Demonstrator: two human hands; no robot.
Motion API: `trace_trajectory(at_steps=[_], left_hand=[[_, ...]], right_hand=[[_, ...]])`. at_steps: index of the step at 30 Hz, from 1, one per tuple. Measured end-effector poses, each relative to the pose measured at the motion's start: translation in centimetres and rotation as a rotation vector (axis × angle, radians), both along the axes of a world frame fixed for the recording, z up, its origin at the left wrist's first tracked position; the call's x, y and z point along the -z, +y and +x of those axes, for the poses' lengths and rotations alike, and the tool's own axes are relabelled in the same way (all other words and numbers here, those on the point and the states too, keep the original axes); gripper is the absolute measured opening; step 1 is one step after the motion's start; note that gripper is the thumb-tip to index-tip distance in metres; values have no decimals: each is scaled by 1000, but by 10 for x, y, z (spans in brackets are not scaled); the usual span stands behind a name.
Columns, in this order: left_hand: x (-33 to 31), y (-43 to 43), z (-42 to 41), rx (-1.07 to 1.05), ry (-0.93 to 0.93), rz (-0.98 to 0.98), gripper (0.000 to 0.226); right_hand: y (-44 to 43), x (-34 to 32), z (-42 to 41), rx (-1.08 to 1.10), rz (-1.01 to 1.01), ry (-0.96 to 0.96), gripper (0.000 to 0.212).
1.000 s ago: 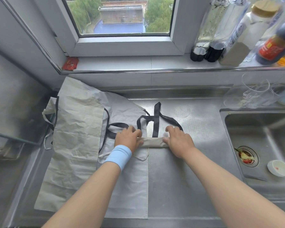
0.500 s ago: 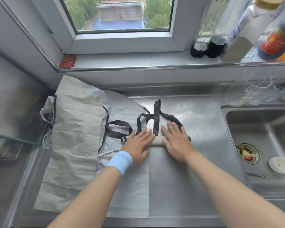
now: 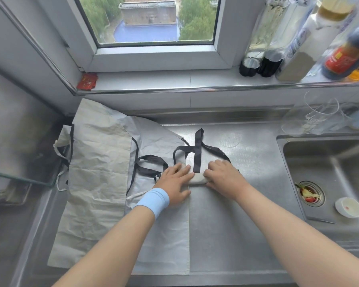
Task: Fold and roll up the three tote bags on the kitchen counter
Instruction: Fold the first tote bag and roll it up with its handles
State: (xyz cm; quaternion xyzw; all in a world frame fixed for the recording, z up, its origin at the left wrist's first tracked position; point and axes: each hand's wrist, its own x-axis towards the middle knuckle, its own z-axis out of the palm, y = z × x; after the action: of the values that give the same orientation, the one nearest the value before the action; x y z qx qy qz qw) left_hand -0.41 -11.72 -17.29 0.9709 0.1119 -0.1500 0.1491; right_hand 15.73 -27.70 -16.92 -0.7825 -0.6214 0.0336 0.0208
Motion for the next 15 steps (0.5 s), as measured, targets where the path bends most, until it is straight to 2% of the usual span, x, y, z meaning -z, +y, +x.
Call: trace_trajectory(at_steps=[3, 6, 9, 12, 15], left_hand=[[-11, 0, 12, 37, -23, 132, 51], [-24, 4, 25, 61, 42, 169, 35], [-50, 13, 34, -67, 112, -48, 26], [-77, 24, 40, -128, 115, -159, 24], [-107, 31, 40, -178, 103, -281, 28]], right_hand=[[10, -3, -2, -52, -84, -118, 26], [16, -21, 0, -37, -170, -90, 7], [20, -52, 1, 94, -204, 88, 21], [27, -93, 6, 203, -279, 361, 22], [34, -132, 18, 221, -357, 486, 23]])
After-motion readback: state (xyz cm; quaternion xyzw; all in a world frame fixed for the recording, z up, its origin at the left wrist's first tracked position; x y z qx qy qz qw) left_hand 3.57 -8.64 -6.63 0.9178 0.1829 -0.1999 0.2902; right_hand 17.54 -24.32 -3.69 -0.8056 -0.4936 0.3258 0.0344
